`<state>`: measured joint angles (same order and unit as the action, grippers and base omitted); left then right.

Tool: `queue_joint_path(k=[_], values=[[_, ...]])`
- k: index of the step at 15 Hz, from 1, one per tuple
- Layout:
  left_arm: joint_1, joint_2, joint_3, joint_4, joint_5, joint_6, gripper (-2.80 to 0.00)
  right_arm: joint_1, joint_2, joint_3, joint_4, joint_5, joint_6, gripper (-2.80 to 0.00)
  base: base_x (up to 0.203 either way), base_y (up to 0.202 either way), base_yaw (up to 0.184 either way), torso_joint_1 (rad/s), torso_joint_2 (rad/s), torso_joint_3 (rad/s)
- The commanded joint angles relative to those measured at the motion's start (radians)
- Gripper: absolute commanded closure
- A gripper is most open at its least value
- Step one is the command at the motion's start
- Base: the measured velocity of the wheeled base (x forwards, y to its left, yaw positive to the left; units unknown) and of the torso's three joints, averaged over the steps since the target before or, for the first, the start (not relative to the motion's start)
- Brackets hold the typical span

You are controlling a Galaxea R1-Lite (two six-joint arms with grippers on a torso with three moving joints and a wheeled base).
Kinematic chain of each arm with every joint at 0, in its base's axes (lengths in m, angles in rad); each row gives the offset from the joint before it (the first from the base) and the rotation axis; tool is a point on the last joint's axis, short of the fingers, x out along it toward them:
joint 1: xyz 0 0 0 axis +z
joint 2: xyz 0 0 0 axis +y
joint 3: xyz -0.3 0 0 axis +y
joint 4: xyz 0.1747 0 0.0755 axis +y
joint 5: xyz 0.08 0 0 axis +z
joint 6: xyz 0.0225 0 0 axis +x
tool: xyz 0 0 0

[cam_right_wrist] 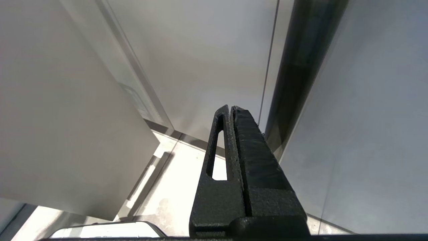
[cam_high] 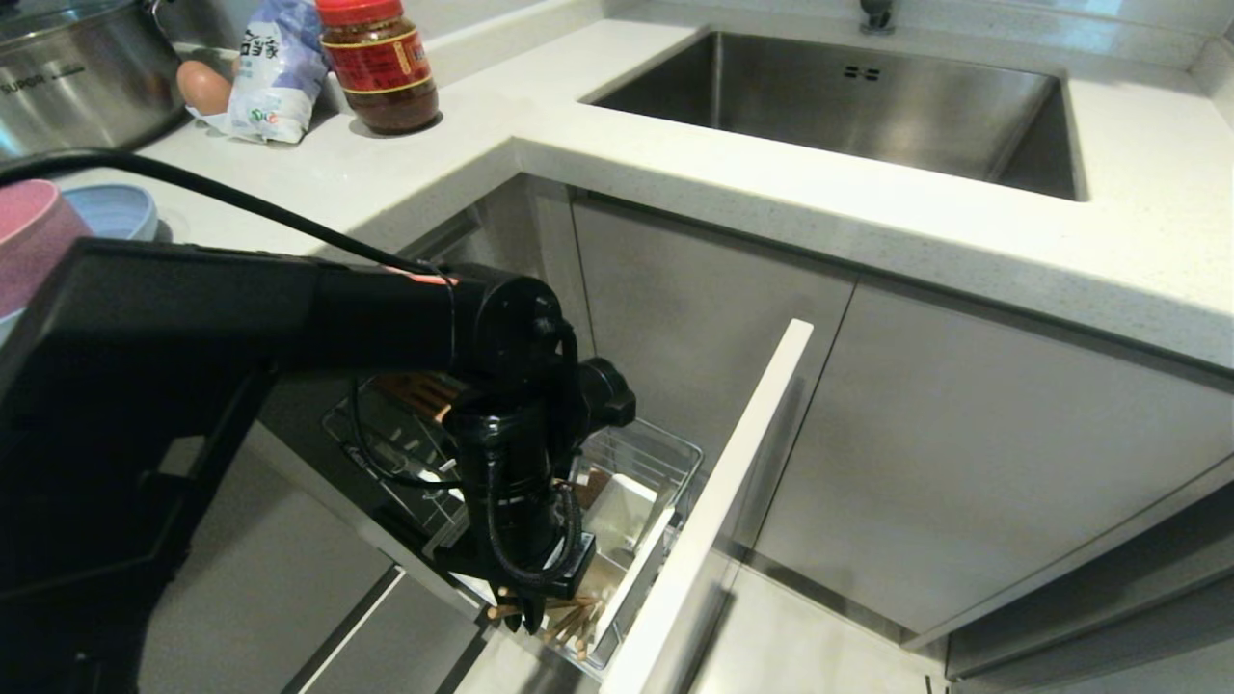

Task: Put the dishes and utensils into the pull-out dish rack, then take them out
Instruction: Take the chopsticks out of the cupboard

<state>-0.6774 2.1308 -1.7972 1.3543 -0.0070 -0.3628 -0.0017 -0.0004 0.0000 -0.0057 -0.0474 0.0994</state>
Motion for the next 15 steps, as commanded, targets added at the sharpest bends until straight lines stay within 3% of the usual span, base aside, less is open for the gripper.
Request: queue_joint_path(k=[1,10,15], values=[[-0.011,-0.096,-0.002,0.047,-0.003,0.0,0.0,0.0,-0.004,0.0,0.0,0.0,0.0,0.0,0.0,0.0,0.0,0.0,0.0,0.0],[-0.036,-0.27,-0.01,0.125,-0.002,0.002,0.0,0.0,-0.004,0.0,0.0,0.0,0.0,0.0,0.0,0.0,0.0,0.0,0.0,0.0],[-0.06,-0.401,-0.077,0.175,-0.003,0.002,0.0,0.001,-0.004,0.0,0.0,0.0,0.0,0.0,0.0,0.0,0.0,0.0,0.0,0.0]])
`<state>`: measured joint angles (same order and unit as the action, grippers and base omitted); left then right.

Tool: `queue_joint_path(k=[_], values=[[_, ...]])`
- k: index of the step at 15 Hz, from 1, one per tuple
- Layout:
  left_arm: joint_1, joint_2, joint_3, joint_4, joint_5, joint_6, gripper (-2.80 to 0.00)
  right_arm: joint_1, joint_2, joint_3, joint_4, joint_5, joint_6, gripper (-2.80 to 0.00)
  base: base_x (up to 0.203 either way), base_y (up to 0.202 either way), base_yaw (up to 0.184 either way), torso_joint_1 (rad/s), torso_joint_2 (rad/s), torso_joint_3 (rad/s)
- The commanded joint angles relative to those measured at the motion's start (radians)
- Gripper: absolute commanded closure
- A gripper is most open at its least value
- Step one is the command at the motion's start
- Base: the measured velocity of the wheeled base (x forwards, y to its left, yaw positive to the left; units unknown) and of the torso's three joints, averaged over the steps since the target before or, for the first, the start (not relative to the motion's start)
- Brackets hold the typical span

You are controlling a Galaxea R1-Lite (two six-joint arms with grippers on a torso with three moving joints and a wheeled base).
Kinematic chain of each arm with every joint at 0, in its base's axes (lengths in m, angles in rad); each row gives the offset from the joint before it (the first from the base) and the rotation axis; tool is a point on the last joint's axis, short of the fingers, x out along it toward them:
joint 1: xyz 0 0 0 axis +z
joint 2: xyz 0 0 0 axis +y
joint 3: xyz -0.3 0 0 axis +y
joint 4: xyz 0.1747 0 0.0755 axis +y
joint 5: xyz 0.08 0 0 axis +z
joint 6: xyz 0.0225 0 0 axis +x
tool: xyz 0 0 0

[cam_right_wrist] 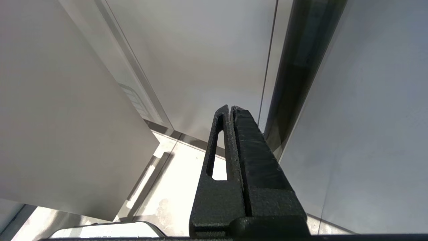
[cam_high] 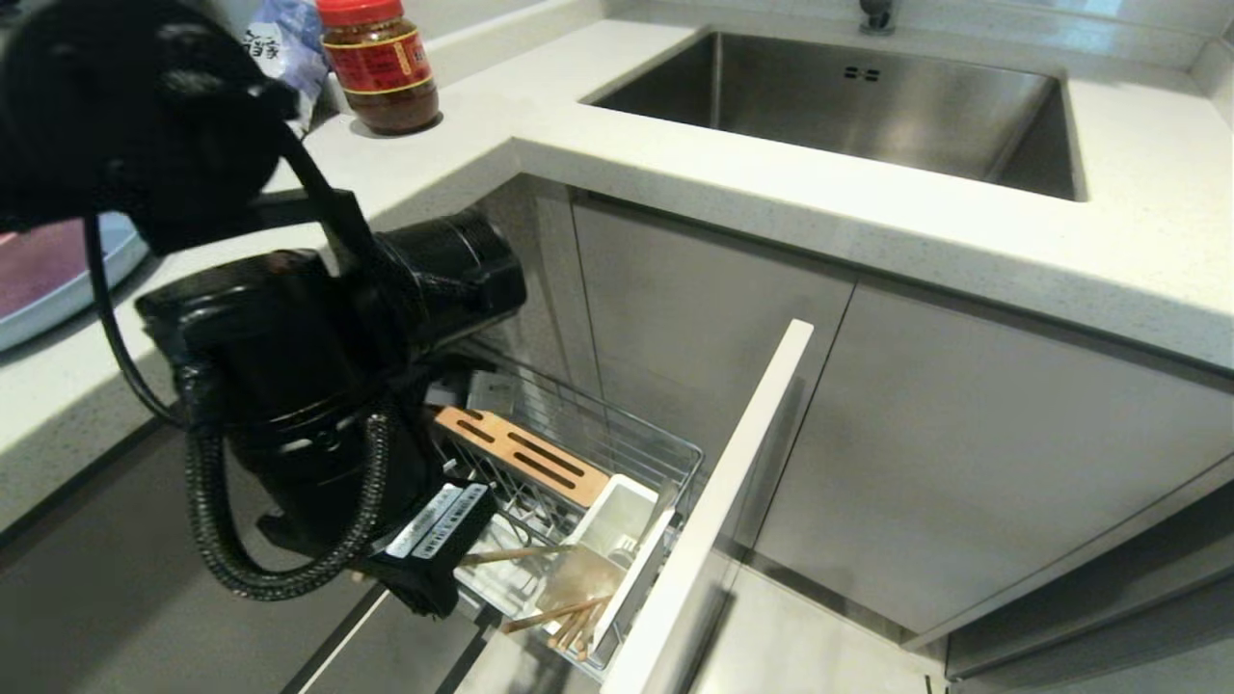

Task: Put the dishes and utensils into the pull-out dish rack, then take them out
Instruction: Take the chopsticks out of the cupboard

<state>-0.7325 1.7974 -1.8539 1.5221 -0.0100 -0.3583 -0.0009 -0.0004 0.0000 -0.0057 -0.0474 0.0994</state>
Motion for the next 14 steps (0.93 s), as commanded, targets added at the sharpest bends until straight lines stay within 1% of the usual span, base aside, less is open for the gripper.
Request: queue_joint_path(k=[1,3,6,8,10,12,14], values=[[-0.008,-0.094,-0.042,0.008,0.001,-0.004,0.0,0.0,-0.004,0.0,0.0,0.0,0.0,0.0,0.0,0.0,0.0,0.0,0.0,0.0],[-0.021,-0.146,-0.078,0.008,0.001,-0.006,0.0,-0.001,-0.004,0.0,0.0,0.0,0.0,0.0,0.0,0.0,0.0,0.0,0.0,0.0],[-0.04,-0.252,-0.091,0.008,0.008,-0.007,0.0,-0.001,-0.004,0.0,0.0,0.0,0.0,0.0,0.0,0.0,0.0,0.0,0.0,0.0],[-0.049,-0.331,-0.092,0.008,0.031,-0.005,0.0,-0.001,-0.004,0.0,0.0,0.0,0.0,0.0,0.0,0.0,0.0,0.0,0.0,0.0],[-0.051,-0.405,-0.093,0.008,0.074,-0.006,0.0,-0.001,-0.004,0.0,0.0,0.0,0.0,0.0,0.0,0.0,0.0,0.0,0.0,0.0],[-0.04,-0.463,-0.091,-0.066,0.119,-0.022,0.0,0.001,-0.004,0.0,0.0,0.0,0.0,0.0,0.0,0.0,0.0,0.0,0.0,0.0],[-0.004,-0.502,-0.091,-0.146,0.161,-0.036,0.0,-0.001,-0.004,0.0,0.0,0.0,0.0,0.0,0.0,0.0,0.0,0.0,0.0,0.0]])
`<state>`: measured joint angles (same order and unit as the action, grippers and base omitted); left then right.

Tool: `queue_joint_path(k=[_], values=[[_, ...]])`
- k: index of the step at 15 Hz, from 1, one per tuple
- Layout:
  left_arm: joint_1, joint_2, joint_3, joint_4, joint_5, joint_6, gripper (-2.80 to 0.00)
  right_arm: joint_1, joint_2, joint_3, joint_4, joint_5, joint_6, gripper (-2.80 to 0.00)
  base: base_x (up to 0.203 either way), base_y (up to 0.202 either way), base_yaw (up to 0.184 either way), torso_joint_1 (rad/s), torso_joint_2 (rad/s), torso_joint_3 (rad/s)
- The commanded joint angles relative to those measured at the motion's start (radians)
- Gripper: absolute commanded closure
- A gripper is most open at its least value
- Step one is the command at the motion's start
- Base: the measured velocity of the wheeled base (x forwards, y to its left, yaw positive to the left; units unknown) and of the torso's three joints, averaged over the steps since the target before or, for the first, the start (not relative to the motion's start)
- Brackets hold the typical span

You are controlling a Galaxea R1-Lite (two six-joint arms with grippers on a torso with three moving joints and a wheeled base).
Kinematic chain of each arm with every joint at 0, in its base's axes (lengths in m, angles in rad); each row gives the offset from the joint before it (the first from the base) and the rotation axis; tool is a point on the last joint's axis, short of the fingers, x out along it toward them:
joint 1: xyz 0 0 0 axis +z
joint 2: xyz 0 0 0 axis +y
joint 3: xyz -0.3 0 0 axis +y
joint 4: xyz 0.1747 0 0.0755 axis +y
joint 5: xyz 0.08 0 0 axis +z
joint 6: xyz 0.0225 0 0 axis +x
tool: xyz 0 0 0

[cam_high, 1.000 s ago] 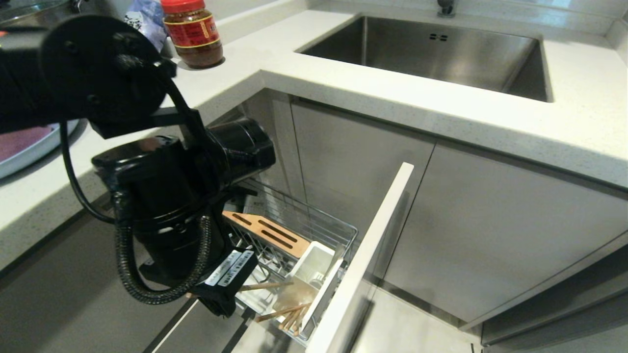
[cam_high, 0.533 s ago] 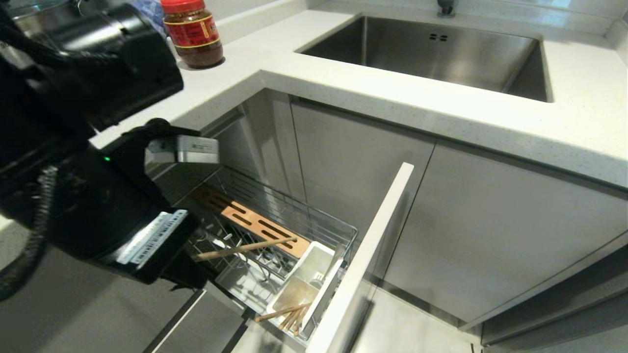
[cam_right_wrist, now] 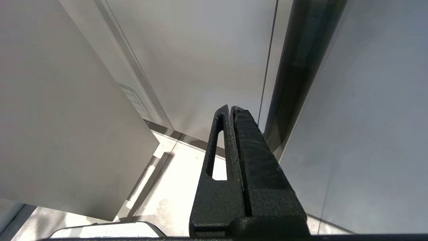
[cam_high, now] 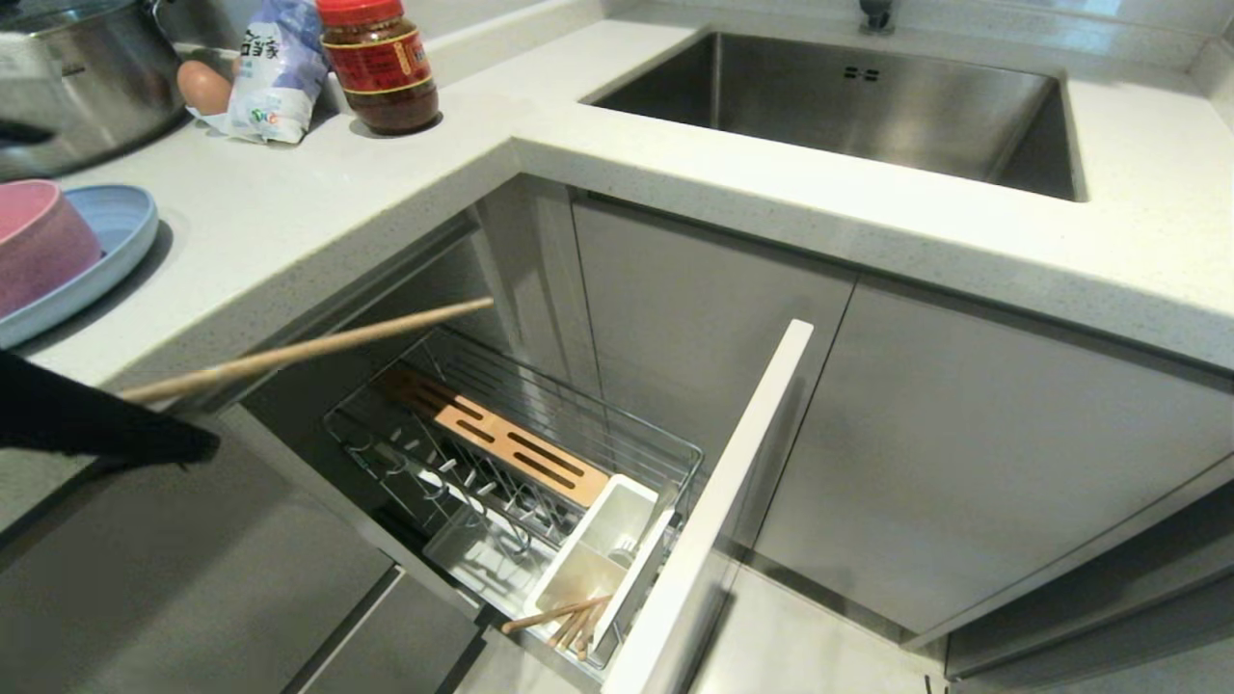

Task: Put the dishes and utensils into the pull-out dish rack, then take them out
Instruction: Take the chopsticks out of the cupboard

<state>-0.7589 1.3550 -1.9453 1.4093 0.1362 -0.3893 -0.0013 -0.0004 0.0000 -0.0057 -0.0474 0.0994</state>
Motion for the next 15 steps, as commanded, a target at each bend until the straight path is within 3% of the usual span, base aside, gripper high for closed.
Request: queue_joint_path(k=[1,4,7,12,14,15], values=[[0.048,-0.078,0.001,-0.072,0.025,-0.007,0.0,0.001,-0.004,0.0,0.0,0.0,0.0,0.0,0.0,0.0,0.0,0.0,0.0,0.0],[0.159,-0.13,0.003,-0.17,0.032,-0.006,0.0,0.0,-0.004,0.0,0.0,0.0,0.0,0.0,0.0,0.0,0.0,0.0,0.0,0.0],[0.321,-0.183,0.003,-0.226,0.06,-0.003,0.0,0.0,-0.004,0.0,0.0,0.0,0.0,0.0,0.0,0.0,0.0,0.0,0.0,0.0],[0.672,-0.232,0.014,-0.265,0.095,-0.001,0.0,0.0,-0.004,0.0,0.0,0.0,0.0,0.0,0.0,0.0,0.0,0.0,0.0,0.0],[0.867,-0.243,0.05,-0.267,0.094,-0.014,0.0,0.0,-0.004,0.0,0.0,0.0,0.0,0.0,0.0,0.0,0.0,0.0,0.0,0.0],[0.922,-0.252,0.096,-0.266,0.095,-0.03,0.0,0.0,-0.004,0.0,0.0,0.0,0.0,0.0,0.0,0.0,0.0,0.0,0.0,0.0]])
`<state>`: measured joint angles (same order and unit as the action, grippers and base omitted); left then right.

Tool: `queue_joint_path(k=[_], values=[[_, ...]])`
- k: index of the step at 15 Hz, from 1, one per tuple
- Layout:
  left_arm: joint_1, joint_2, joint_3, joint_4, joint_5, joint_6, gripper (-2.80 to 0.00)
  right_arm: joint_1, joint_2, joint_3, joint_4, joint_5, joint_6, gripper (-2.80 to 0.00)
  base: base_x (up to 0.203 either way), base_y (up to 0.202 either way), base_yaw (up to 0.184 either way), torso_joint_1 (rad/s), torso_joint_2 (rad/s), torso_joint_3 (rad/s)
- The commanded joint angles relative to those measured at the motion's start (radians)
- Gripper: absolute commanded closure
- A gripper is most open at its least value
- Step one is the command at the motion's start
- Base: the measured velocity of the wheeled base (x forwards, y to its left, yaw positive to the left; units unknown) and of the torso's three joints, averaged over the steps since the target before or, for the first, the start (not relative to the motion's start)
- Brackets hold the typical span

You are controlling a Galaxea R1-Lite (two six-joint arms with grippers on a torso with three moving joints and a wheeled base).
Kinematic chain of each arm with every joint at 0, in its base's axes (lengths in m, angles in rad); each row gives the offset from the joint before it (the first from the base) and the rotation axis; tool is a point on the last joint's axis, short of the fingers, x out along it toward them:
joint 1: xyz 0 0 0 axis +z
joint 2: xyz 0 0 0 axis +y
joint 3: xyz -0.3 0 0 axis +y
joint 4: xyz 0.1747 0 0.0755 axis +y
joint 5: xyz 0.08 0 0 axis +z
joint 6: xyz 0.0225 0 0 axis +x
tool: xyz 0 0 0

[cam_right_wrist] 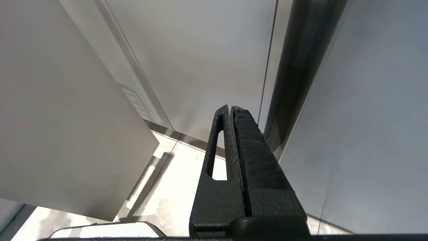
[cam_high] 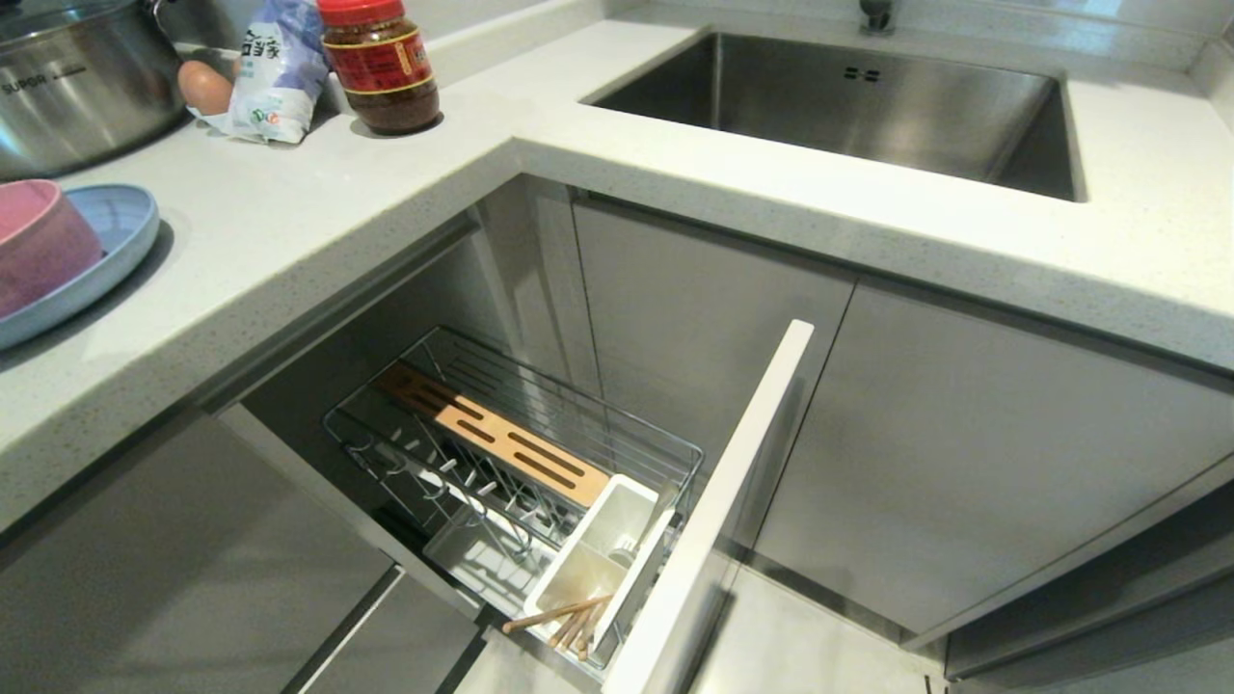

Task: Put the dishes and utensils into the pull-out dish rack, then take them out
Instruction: Take the chopsticks out of the cupboard

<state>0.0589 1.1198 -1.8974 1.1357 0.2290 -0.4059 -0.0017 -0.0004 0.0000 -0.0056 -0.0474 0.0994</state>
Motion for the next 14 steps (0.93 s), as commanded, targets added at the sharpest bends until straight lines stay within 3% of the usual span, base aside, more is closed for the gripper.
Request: queue_joint_path(k=[1,4,7,12,14], values=[[0.146,-0.025,0.102,0.011,0.005,-0.032,0.0,0.0,-0.004,0.0,-0.001,0.0,0.0,0.0,0.0,0.0,0.0,0.0,0.0,0.0],[0.234,-0.03,0.189,0.012,0.016,-0.11,0.0,0.0,-0.004,0.0,-0.001,0.0,0.0,0.0,0.0,0.0,0.0,0.0,0.0,0.0],[0.249,-0.002,0.265,-0.015,0.014,-0.12,0.0,0.0,-0.004,0.0,-0.001,0.0,0.0,0.0,0.0,0.0,0.0,0.0,0.0,0.0],[0.254,0.025,0.385,-0.249,-0.004,-0.129,0.0,0.001,-0.004,0.0,-0.001,0.0,0.0,0.0,0.0,0.0,0.0,0.0,0.0,0.0],[0.25,0.047,0.41,-0.28,-0.012,-0.129,0.0,0.0,-0.004,0.0,-0.001,0.0,0.0,0.0,0.0,0.0,0.0,0.0,0.0,0.0]])
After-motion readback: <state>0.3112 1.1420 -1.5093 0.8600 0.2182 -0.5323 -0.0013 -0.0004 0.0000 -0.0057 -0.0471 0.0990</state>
